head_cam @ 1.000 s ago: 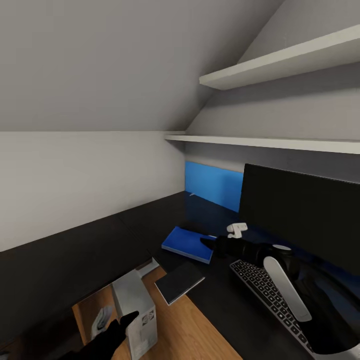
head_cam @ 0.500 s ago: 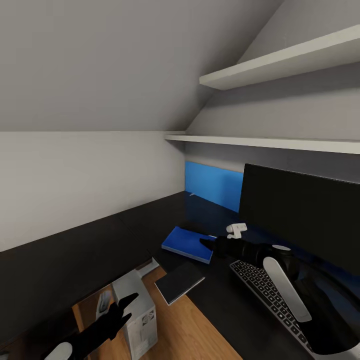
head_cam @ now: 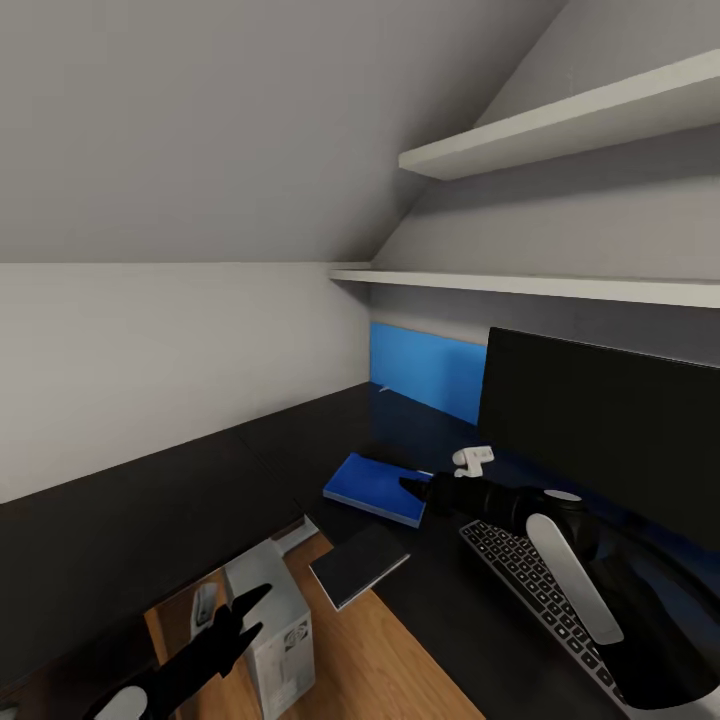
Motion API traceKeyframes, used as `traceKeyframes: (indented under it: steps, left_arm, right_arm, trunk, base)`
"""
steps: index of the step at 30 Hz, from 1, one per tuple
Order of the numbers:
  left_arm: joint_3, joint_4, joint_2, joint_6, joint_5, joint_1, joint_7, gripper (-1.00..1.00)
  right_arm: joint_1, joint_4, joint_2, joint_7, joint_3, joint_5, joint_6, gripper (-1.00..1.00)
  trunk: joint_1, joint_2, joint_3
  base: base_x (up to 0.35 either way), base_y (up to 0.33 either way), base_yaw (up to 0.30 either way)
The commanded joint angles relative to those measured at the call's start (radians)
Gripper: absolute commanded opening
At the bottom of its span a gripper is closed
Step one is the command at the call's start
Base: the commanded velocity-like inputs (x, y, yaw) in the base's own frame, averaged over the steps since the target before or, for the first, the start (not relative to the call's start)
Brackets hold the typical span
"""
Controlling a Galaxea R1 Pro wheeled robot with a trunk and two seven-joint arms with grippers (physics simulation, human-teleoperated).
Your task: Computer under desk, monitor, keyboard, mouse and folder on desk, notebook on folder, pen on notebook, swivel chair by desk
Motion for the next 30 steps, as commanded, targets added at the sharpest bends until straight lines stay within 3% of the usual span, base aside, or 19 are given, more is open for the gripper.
traceKeyframes:
  steps: [1,9,13,20,30]
  left_arm:
    - [-0.003,0.013,0.0,0.005,0.01,-0.007,-0.005,1.0]
    - [-0.003,0.284,-0.054,0.019,0.01,-0.11,-0.096,1.0]
    - [-0.003,0.363,-0.075,0.026,0.01,-0.14,-0.124,1.0]
    - [-0.004,0.413,-0.096,0.03,0.01,-0.158,-0.14,1.0]
    - [-0.004,0.422,-0.1,0.031,0.01,-0.162,-0.148,1.0]
  right_arm:
    - [-0.001,0.0,-0.001,0.006,0.0,0.006,0.003,1.0]
    - [-0.001,-0.001,-0.001,0.006,0.0,0.006,0.005,1.0]
    - [-0.001,0.0,-0.001,0.006,0.0,0.006,0.005,1.0]
    - [-0.001,0.0,0.0,0.005,0.002,0.006,0.005,1.0]
    - [-0.001,0.0,0.0,0.005,0.003,0.006,0.005,1.0]
  trunk:
    - [0.0,-0.001,-0.001]
    - [0.0,-0.001,-0.001]
    - [0.0,-0.001,-0.001]
    - [0.0,-0.001,-0.001]
    - [0.0,-0.001,-0.001]
  base:
    - [0.0,0.0,0.0]
    - [0.0,0.0,-0.003]
    - [0.0,0.0,-0.119]
    - [0.0,0.0,-0.24]
    - [0.0,0.0,-0.112]
